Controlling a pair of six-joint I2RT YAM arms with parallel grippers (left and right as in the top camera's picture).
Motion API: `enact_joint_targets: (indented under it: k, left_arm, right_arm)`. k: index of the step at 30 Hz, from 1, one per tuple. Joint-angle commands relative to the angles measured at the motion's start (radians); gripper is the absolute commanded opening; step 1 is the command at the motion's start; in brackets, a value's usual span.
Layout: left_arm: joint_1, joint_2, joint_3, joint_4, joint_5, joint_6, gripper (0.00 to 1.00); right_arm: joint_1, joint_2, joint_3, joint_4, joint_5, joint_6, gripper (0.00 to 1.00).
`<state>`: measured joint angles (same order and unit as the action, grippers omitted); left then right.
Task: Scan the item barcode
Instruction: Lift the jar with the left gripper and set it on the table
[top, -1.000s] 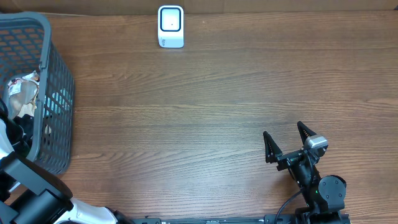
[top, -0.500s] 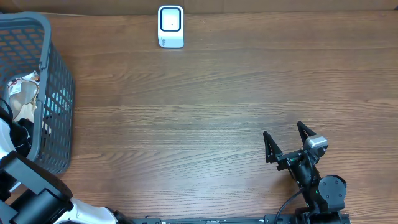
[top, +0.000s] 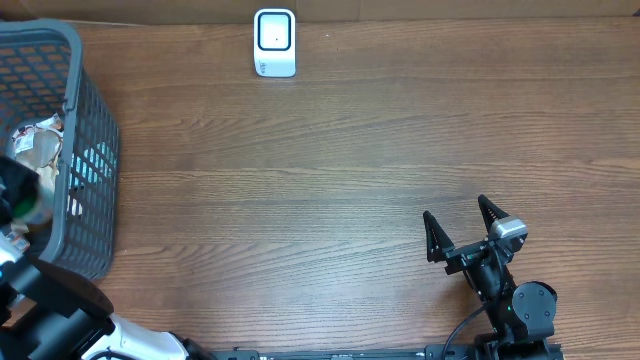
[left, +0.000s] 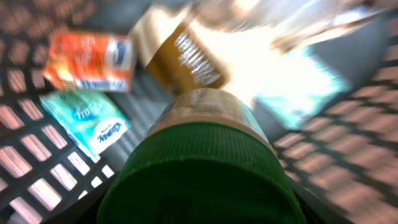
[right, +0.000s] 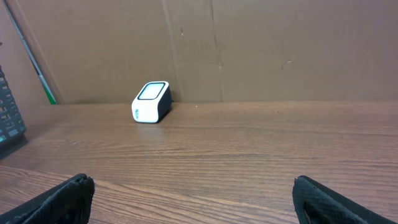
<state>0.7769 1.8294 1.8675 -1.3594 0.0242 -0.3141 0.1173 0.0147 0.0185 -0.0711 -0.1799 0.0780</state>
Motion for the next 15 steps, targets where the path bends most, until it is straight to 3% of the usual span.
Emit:
enact_joint_targets:
  k: [1,9,15]
  left_arm:
    - [-0.032,-0.013,0.201,-0.061,0.109,0.001,0.5]
    - [-0.212,-0.034,0.587,-0.235,0.187,0.068,0.49]
    - [-0.486,-0.099,0.657,-0.268,0.182,0.123,0.5]
  right_arm:
    - [-0.006,-0.012,-0.01,0.005,-0.005,-0.001,1.0]
    - [-0.006,-0.012,-0.01,0.005,-0.005,-0.001,1.0]
    - [-0.006,-0.012,-0.01,0.005,-0.005,-0.001,1.0]
